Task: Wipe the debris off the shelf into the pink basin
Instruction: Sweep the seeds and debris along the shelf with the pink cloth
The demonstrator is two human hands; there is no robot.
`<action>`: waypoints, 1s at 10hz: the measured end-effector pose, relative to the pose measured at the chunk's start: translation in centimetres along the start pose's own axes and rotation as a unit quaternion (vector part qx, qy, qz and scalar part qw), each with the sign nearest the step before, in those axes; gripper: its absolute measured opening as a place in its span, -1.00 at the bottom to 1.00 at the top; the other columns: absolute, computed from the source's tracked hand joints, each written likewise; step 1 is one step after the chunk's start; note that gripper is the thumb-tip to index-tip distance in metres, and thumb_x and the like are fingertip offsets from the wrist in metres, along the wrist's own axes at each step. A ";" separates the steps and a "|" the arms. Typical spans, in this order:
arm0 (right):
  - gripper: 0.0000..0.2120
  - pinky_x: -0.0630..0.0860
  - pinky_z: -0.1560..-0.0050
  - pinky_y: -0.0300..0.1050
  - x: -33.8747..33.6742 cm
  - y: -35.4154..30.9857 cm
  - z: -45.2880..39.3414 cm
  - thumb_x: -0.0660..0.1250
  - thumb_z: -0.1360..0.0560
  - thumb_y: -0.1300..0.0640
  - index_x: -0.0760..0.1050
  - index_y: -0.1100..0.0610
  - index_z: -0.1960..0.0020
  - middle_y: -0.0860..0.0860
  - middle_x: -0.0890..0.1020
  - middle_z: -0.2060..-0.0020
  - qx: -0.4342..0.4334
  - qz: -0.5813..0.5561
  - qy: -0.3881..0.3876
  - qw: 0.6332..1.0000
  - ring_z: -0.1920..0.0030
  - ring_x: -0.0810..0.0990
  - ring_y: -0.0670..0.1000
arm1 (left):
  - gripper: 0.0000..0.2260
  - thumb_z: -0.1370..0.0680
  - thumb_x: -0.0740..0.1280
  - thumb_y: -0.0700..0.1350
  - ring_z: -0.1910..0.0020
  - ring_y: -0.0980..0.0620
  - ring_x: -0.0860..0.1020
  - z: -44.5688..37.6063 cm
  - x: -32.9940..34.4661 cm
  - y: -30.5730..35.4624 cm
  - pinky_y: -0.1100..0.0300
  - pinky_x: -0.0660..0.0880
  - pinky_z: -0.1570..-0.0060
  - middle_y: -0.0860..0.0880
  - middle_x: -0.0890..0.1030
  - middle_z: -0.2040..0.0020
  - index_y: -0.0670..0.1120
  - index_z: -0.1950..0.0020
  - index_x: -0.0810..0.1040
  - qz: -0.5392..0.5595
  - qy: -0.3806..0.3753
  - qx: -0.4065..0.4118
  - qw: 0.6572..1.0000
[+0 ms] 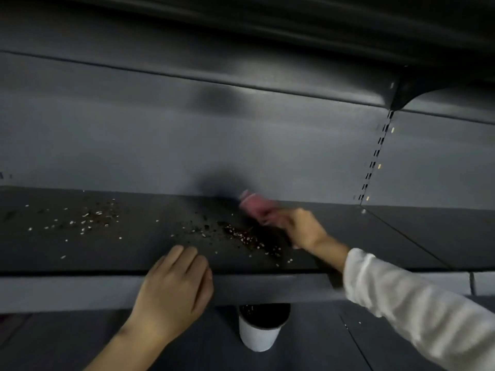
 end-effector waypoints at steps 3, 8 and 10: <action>-0.81 0.39 0.07 -0.16 -3.8 8.5 4.6 0.11 -0.55 0.33 0.38 0.05 0.05 0.10 0.41 -0.01 0.166 0.105 0.050 0.979 0.01 0.39 0.00 | -0.73 -0.44 0.11 -0.16 0.44 -0.11 0.46 1.2 -2.0 -3.5 0.13 0.43 0.50 -0.10 0.46 0.44 -0.19 0.42 0.45 -0.004 0.033 0.008 0.999; -0.57 0.43 -0.16 -0.14 6.9 -9.9 0.3 0.23 -0.48 0.29 0.31 0.22 -0.34 0.25 0.50 -0.25 0.164 -0.044 0.015 0.985 -0.24 0.48 0.17 | -0.76 -0.42 0.12 -0.12 0.40 -0.08 0.47 1.9 -2.4 -4.7 0.14 0.45 0.43 -0.08 0.47 0.41 -0.16 0.40 0.45 0.034 0.031 0.042 0.998; -0.69 0.54 -0.08 -0.08 2.1 -2.9 2.1 0.33 -0.47 0.23 0.45 0.26 -0.19 0.22 0.59 -0.01 0.232 -0.106 0.049 0.966 -0.02 0.59 0.11 | -0.74 -0.43 0.11 -0.13 0.41 -0.11 0.47 3.8 -3.9 -9.0 0.13 0.43 0.45 -0.11 0.46 0.41 -0.18 0.39 0.46 -0.019 0.031 0.030 0.999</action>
Point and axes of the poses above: each hand's wrist, its own z-axis away from the middle knuckle, its own x-axis out of the palm, y = z × x, the point moved 6 cm from there along -z, towards the middle knuckle
